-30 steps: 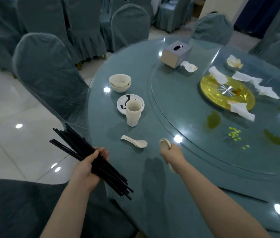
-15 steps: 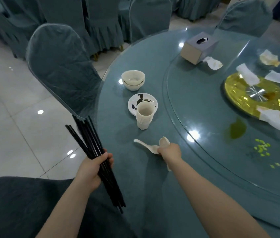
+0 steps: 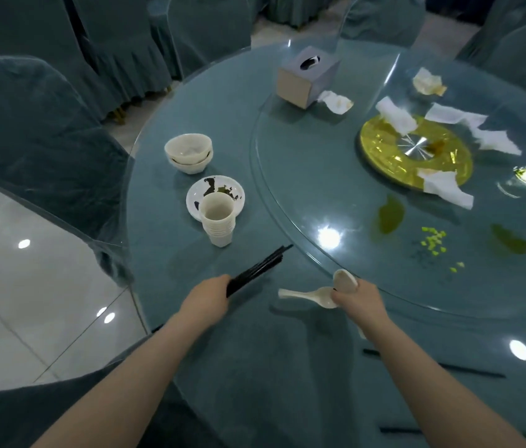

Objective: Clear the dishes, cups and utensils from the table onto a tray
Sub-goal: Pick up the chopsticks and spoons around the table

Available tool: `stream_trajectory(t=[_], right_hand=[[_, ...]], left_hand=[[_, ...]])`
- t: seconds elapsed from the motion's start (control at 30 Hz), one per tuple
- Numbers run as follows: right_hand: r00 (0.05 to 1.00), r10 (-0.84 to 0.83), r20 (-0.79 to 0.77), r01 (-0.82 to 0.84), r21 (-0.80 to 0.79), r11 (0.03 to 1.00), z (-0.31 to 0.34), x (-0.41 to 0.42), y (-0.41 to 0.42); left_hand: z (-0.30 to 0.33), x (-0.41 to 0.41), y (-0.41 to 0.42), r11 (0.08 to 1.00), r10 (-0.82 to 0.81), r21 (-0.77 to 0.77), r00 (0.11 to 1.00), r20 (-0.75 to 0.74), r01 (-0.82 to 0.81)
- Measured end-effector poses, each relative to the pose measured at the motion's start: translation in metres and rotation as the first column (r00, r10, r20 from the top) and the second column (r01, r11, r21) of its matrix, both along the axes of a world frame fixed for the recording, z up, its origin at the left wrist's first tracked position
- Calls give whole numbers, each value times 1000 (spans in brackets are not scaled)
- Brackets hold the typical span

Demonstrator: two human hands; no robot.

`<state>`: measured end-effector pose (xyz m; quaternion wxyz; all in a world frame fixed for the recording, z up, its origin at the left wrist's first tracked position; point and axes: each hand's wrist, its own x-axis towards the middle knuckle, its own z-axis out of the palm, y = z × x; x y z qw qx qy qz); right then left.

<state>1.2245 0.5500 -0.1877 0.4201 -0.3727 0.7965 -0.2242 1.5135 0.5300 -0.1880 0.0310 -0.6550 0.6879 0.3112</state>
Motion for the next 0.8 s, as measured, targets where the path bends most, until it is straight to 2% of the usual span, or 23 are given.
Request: stream_trajectory(t=[0.13,0.3,0.47,0.57,0.63,0.73,0.8], right_hand=[[1000,-11,-16,11,-18,1000,4,-29,21],[998,-55,5,55,-55,997,9,-51,36],[998,-57,-13,56,-67,996,11,-65,47],[997,-79,-24,77,-79,994,15,-73,50],[993,-111,-25,108,-100,989,17,-77,54],[987,-160,-20,156,-123,980,20,-84,67],[977,-212,-10,208,-129,970,21,-90,81]], left_hand=[[-12,-20,-9,993,-92,-65,985,148,103],[-19,-33,-21,985,-76,-146,988,137,96],[-21,-32,-21,988,-109,-89,977,186,128],[-21,-34,-19,988,-106,-90,977,185,125],[-18,-39,-15,979,-112,-148,978,178,139],[-10,-55,-2,949,-121,-283,989,86,141],[-5,-75,8,932,-194,-306,981,28,193]])
